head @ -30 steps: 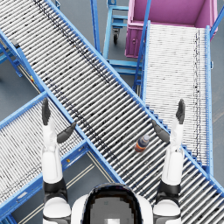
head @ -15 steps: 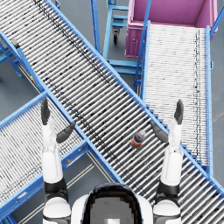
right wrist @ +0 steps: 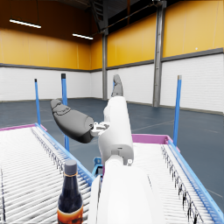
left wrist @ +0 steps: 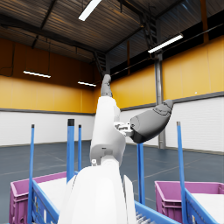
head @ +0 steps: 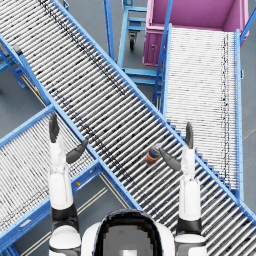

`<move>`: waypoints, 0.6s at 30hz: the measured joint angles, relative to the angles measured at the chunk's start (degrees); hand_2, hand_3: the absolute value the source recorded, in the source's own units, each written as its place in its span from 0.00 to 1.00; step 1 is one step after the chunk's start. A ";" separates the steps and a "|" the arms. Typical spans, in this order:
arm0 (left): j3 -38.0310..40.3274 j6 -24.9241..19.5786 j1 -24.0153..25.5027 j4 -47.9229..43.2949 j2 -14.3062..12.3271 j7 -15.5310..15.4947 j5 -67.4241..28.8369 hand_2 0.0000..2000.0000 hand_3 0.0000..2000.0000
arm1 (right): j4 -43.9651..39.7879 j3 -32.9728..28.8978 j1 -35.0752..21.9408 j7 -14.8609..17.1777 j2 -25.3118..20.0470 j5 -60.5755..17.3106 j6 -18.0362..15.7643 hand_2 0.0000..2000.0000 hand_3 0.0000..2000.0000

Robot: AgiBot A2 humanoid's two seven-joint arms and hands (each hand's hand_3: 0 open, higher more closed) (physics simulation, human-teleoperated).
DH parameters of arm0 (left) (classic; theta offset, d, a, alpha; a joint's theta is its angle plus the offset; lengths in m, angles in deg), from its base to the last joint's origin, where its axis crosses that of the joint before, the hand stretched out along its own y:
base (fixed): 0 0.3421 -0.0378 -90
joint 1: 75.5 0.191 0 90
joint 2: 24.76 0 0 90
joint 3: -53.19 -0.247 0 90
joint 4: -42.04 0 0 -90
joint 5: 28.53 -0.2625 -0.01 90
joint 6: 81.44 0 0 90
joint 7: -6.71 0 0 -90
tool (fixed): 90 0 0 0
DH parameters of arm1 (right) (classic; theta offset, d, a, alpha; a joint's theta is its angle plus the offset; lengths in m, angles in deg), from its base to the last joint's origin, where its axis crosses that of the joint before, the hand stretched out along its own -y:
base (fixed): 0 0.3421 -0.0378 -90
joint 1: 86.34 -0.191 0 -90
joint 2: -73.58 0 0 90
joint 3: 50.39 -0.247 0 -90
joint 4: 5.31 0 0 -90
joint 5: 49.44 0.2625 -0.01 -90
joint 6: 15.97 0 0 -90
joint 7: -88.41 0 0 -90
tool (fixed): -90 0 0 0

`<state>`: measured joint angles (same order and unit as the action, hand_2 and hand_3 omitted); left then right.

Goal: Pick up the oil and place it on the left assembly line, put the cola on the right, and keep Sprite still

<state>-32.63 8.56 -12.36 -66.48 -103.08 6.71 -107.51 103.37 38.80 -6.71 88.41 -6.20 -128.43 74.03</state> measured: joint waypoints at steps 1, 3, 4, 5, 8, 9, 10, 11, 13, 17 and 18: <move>-0.21 0.00 0.08 0.04 -0.05 0.00 0.00 0.00 0.00 | -0.33 0.88 0.72 0.00 0.04 0.00 0.00 0.00 0.00; -0.44 0.00 0.31 0.10 -0.17 0.00 0.00 0.00 0.00 | -1.32 2.91 2.19 0.00 0.21 0.00 0.00 0.00 0.00; -0.50 0.00 0.40 0.12 -0.22 0.00 0.00 0.00 0.00 | -1.89 3.86 2.76 0.00 0.27 0.00 0.00 0.00 0.00; -0.47 0.00 0.47 0.15 -0.27 0.00 0.00 0.00 0.00 | -2.63 4.73 3.26 0.00 0.32 0.00 0.00 0.00 0.00; -0.54 0.00 0.69 0.18 -0.39 0.00 0.00 0.00 0.00 | -6.30 6.99 3.70 0.00 0.19 -0.01 0.00 0.00 0.00; -0.55 0.00 0.73 0.19 -0.41 0.00 0.00 0.00 0.00 | -7.80 7.75 3.51 0.00 0.04 0.00 0.00 0.00 0.00; -0.56 0.00 0.71 0.26 -0.46 0.00 0.00 0.00 0.00 | -9.32 8.50 3.24 0.00 -0.15 0.00 0.00 0.00 0.00; -0.64 0.00 0.69 0.39 -0.51 0.00 0.00 0.00 0.00 | -11.07 9.15 2.75 0.00 -0.40 -0.01 0.00 0.00 0.00; -0.70 0.00 0.55 0.77 -0.60 0.00 0.00 0.00 0.00 | -14.99 10.56 1.35 0.00 -1.08 0.00 0.00 0.00 0.00; -0.30 0.00 0.02 1.89 -0.74 0.00 0.00 0.00 0.00 | -23.08 13.35 -1.85 0.00 -2.63 0.00 0.00 0.00 0.00; -0.16 0.00 -0.13 2.26 -0.77 0.00 0.00 0.00 0.00 | -25.09 13.89 -2.69 0.00 -3.03 0.00 0.00 0.00 0.00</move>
<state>-32.79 8.56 -12.49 -64.21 -103.85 6.71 -107.51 78.28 52.69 -9.40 88.41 -9.23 -128.43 74.03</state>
